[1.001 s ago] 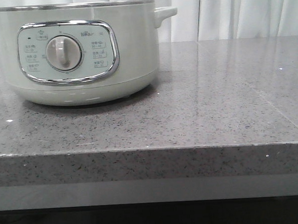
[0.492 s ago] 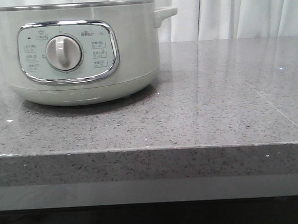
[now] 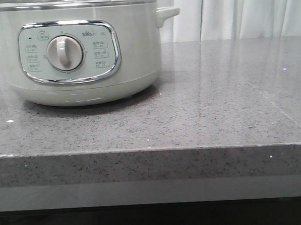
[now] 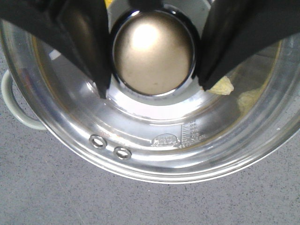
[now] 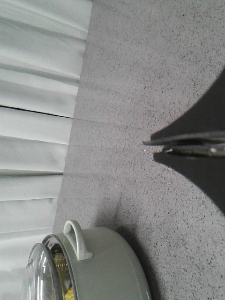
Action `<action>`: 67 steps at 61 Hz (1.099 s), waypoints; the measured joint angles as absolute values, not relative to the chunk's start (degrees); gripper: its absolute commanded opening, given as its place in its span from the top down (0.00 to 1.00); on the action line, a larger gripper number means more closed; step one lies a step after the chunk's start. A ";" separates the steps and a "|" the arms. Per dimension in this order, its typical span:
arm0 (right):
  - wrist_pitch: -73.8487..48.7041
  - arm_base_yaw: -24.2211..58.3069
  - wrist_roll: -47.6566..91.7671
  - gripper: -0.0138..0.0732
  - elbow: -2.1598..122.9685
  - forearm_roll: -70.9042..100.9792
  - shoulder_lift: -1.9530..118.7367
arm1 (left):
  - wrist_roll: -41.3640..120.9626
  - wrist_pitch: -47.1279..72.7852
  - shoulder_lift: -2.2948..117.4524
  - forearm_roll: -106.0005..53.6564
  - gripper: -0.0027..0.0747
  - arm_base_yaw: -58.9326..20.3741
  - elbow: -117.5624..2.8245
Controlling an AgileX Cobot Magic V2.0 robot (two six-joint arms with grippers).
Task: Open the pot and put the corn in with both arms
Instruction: 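Lower the glass lid onto the pot with the left gripper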
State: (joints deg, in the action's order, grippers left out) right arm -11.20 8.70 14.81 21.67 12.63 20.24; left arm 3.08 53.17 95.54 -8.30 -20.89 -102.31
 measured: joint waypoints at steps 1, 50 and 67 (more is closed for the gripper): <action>-11.20 8.70 14.81 0.91 21.67 12.63 20.24 | 3.08 53.17 95.54 -8.30 0.63 -20.89 -102.31; -11.20 8.70 14.81 0.91 21.67 12.63 20.24 | 5.10 53.17 95.75 -8.06 0.63 -23.47 -102.48; -11.20 8.70 14.81 0.91 21.67 12.63 20.24 | 5.10 52.84 96.70 -7.96 0.63 -23.47 -102.48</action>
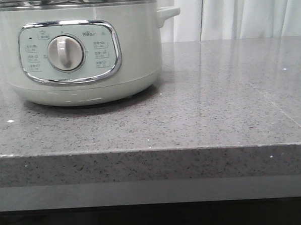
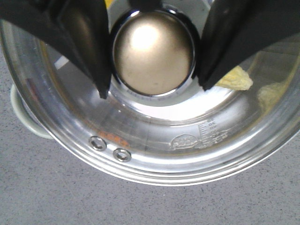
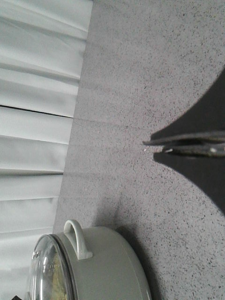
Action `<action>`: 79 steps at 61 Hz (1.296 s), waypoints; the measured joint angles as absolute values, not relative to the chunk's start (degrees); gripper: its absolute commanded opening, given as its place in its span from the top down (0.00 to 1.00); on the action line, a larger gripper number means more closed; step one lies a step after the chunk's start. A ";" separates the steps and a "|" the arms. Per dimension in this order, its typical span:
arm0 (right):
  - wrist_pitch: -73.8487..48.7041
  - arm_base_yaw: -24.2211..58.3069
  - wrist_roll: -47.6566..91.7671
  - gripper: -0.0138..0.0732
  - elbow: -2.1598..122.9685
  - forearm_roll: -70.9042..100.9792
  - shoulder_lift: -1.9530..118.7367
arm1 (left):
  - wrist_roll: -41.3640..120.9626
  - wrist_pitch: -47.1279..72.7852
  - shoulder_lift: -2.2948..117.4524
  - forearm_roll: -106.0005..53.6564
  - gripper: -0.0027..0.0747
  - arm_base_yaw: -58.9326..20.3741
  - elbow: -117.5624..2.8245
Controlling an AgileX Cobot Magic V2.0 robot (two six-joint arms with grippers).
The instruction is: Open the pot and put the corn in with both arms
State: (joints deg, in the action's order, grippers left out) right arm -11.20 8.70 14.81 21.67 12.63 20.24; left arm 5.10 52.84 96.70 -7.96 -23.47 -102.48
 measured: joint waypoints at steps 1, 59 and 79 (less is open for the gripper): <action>-11.20 8.70 14.81 0.91 21.67 12.63 20.24 | 5.10 52.84 96.70 -7.96 0.63 -23.47 -102.48; -11.20 8.70 14.81 0.91 21.67 12.63 20.24 | 5.67 49.77 89.45 -8.05 0.70 -23.47 -102.41; -11.20 8.70 14.81 0.91 21.67 12.63 20.24 | 6.02 37.99 71.14 -8.14 0.99 -23.47 -82.64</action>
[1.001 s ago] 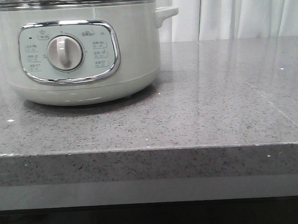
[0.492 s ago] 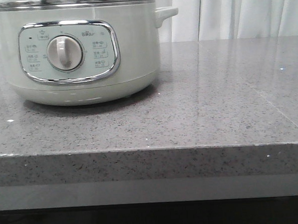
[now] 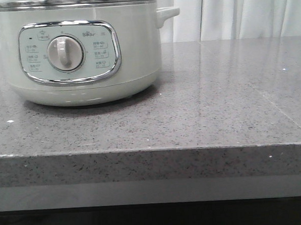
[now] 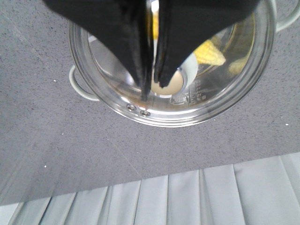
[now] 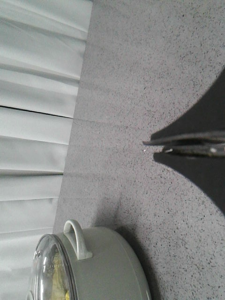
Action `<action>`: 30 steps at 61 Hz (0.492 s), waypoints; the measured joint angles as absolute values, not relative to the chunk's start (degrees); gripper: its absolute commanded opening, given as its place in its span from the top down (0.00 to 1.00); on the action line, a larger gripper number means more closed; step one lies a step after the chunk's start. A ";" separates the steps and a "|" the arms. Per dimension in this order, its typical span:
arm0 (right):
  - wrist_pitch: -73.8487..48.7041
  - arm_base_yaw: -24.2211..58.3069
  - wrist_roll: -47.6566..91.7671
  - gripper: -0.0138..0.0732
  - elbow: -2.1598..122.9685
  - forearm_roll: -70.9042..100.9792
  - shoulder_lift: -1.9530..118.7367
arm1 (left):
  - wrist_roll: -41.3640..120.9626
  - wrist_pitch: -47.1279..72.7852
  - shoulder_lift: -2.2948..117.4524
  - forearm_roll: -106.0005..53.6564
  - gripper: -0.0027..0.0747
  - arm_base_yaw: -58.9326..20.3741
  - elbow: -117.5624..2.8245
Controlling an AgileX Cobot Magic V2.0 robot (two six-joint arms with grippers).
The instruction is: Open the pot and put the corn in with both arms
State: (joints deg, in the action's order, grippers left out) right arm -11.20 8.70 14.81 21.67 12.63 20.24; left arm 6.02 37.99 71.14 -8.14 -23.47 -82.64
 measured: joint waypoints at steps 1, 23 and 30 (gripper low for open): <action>-11.20 8.70 14.81 0.91 21.67 12.63 20.24 | 6.02 37.25 69.68 -8.14 0.99 -23.47 -81.02; -11.20 8.70 14.81 0.91 21.67 12.63 20.24 | 6.12 26.88 41.07 -8.26 0.99 -23.47 -51.51; -11.20 8.70 14.81 0.91 21.67 12.63 20.24 | 6.12 25.01 30.69 -8.26 0.99 -23.47 -43.35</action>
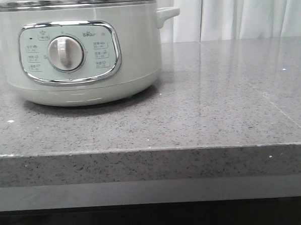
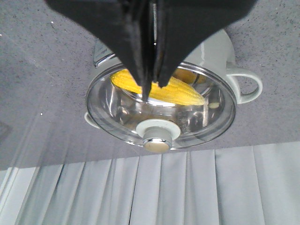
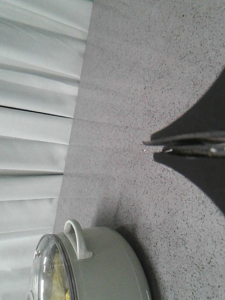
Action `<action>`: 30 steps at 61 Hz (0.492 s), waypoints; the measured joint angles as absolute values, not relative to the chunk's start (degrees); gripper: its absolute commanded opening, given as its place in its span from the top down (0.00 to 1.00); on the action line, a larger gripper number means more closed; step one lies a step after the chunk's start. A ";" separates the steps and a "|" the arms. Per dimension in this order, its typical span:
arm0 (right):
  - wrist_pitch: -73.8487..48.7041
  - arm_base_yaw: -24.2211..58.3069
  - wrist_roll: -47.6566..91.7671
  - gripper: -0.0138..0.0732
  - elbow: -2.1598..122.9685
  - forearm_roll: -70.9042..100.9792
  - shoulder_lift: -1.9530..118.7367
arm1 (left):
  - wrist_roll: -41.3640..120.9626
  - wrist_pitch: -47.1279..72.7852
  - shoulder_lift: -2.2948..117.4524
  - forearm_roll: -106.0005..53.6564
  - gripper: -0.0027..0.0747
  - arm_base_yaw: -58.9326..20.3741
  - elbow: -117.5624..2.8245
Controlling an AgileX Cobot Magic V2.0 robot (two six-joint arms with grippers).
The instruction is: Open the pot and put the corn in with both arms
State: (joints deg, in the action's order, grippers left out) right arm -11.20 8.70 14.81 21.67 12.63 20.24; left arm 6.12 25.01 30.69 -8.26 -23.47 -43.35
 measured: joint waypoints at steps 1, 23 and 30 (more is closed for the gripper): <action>-11.20 8.70 14.81 0.91 21.67 12.63 20.24 | 6.12 24.84 29.12 -8.26 0.99 -23.47 -42.22; -11.20 8.70 14.81 0.91 21.67 12.63 20.24 | 6.12 22.35 10.90 -8.26 0.99 -23.47 -31.42; -11.20 8.70 14.81 0.91 21.67 12.63 20.24 | 6.12 21.95 10.30 -8.26 0.99 -23.47 -31.42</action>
State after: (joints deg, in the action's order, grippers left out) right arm -11.20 8.70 14.81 21.67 12.63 20.24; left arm 6.12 21.95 10.30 -8.26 -23.47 -31.42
